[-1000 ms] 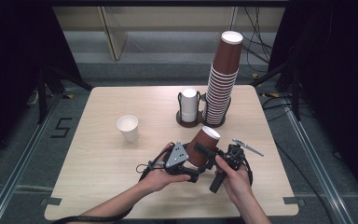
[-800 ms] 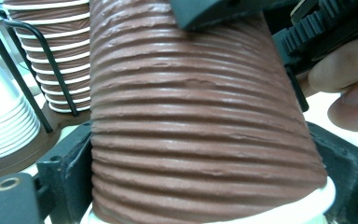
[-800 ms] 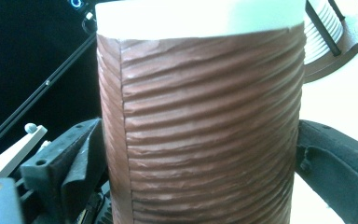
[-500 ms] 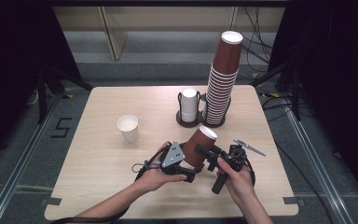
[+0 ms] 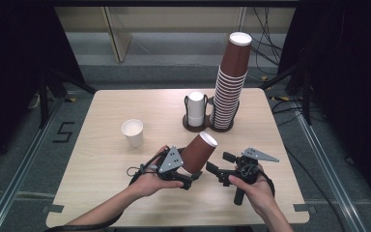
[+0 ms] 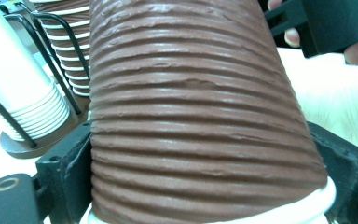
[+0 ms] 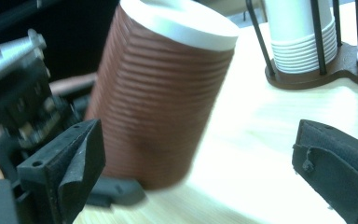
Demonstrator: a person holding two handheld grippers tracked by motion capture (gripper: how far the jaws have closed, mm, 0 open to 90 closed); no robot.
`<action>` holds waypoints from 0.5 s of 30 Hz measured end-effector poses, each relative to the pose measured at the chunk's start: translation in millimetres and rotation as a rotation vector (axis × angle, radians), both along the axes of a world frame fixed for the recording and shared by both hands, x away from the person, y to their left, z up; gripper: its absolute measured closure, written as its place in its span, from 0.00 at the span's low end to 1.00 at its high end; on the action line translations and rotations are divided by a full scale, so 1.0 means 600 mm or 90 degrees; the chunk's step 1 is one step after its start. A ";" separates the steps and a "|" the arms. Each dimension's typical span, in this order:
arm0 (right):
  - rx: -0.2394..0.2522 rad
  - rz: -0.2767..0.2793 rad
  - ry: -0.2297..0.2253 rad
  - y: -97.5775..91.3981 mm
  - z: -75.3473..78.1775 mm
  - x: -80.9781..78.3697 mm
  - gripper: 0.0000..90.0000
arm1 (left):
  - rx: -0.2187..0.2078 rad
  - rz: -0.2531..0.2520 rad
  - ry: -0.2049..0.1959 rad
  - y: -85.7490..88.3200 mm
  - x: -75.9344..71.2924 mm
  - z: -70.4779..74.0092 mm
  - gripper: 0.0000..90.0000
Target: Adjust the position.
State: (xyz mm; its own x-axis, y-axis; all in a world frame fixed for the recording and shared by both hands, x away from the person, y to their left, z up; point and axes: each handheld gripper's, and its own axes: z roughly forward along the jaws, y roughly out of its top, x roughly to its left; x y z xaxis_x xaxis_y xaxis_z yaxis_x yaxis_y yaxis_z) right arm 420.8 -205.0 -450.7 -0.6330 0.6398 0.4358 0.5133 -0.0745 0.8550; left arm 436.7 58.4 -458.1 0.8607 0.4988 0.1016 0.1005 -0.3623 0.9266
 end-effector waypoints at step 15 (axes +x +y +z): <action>-0.234 0.097 -0.029 -0.014 -0.017 0.009 0.04 | 0.119 -0.070 0.046 0.038 -0.003 0.006 0.10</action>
State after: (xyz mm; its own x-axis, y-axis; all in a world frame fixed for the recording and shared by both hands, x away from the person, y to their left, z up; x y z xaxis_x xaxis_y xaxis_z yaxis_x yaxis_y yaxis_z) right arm 426.0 -213.6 -460.8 -0.7459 0.6456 0.1641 0.4559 0.3151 0.8324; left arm 434.7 80.9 -454.4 0.9174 0.3793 0.1202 0.1139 -0.5397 0.8341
